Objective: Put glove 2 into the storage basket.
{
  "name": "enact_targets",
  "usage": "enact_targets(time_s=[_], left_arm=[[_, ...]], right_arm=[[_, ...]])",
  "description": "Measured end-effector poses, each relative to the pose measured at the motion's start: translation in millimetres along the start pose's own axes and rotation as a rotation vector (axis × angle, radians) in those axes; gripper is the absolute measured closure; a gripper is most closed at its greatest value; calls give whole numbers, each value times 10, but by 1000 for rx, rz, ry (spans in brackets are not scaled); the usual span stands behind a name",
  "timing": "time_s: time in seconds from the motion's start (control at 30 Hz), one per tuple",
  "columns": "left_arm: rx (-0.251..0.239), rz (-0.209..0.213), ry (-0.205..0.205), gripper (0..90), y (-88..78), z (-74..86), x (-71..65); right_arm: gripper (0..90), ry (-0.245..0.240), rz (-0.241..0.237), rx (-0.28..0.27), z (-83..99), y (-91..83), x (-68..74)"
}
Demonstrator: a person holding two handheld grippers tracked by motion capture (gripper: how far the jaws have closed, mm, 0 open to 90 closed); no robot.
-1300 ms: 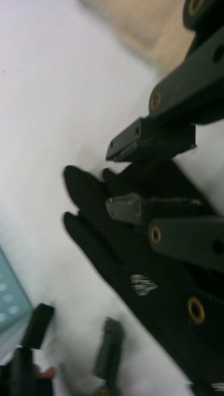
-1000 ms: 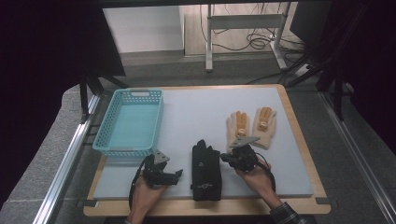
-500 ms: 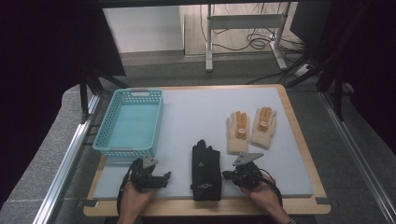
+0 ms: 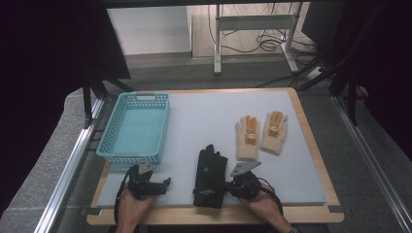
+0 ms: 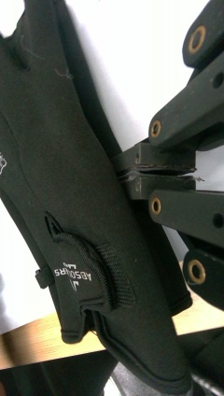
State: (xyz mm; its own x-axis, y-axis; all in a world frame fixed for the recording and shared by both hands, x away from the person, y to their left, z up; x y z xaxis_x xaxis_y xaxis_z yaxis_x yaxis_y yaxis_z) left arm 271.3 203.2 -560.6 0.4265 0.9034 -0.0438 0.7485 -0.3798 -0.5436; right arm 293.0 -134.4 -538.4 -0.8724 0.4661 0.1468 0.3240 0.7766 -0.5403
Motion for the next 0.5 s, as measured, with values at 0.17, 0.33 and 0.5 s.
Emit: enact_targets(time_s=[0.17, 0.33, 0.5], left_arm=[[-8, -17, 25, 52, -16, 5, 18], [-25, -16, 52, 41, -15, 16, 30], [-23, 7, 15, 30, 1, 29, 72]], right_arm=[[858, 10, -4, -16, -65, 141, 2], [853, 2, 19, -21, -163, 304, 7], [851, -6, 40, -24, -257, 454, -6]])
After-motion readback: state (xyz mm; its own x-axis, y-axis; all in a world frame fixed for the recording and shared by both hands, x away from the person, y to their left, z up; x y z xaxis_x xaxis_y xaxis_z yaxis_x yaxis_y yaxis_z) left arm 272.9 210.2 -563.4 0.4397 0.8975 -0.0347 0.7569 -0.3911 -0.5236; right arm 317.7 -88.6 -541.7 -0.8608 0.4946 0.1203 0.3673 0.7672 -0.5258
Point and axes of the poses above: each handheld gripper's, and its own axes: y roughly forward along the jaws, z roughly out of its underside, x roughly to its left, the point moved 1 cm from there along y, roughly forward along the jaws, and after that the axes turned 12 degrees about -x, right-handed, at the moved point
